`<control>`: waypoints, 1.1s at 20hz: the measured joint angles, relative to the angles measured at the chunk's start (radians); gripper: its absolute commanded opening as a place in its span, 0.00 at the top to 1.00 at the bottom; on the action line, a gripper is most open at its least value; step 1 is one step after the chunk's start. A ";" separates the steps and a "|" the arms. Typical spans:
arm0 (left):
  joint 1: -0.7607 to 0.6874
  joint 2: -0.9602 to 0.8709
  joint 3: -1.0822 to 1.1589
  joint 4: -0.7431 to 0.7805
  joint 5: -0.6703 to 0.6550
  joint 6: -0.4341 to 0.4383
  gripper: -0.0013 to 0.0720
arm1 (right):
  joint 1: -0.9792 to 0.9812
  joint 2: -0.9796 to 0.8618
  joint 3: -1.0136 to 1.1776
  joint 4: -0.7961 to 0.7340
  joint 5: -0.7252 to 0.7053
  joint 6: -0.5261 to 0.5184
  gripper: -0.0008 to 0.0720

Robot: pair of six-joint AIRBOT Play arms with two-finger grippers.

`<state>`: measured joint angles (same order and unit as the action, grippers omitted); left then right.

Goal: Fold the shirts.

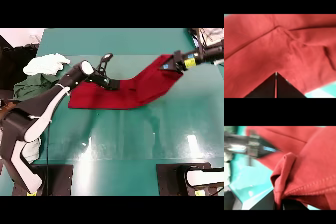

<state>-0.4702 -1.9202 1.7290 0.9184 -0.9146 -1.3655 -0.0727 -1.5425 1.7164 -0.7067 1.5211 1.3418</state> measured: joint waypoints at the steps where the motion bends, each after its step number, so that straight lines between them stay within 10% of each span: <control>1: -0.003 -0.024 0.013 -0.002 -0.003 -0.003 0.95 | 0.036 -0.008 0.040 0.000 0.002 0.022 0.97; 19: 0.312 0.127 0.162 0.133 -0.279 0.001 0.95 | 0.434 -0.236 0.258 -0.003 -0.246 0.066 0.97; 20: 0.343 0.156 0.163 0.137 -0.301 0.003 0.95 | 0.459 -0.267 0.280 -0.002 -0.275 0.054 0.92; 22: 0.403 0.208 0.164 0.145 -0.346 0.006 0.95 | 0.517 -0.344 0.327 0.003 -0.345 0.021 0.42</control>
<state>-0.0669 -1.7119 1.8927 1.0634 -1.2606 -1.3590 0.4442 -1.8866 2.0438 -0.7036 1.1763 1.3624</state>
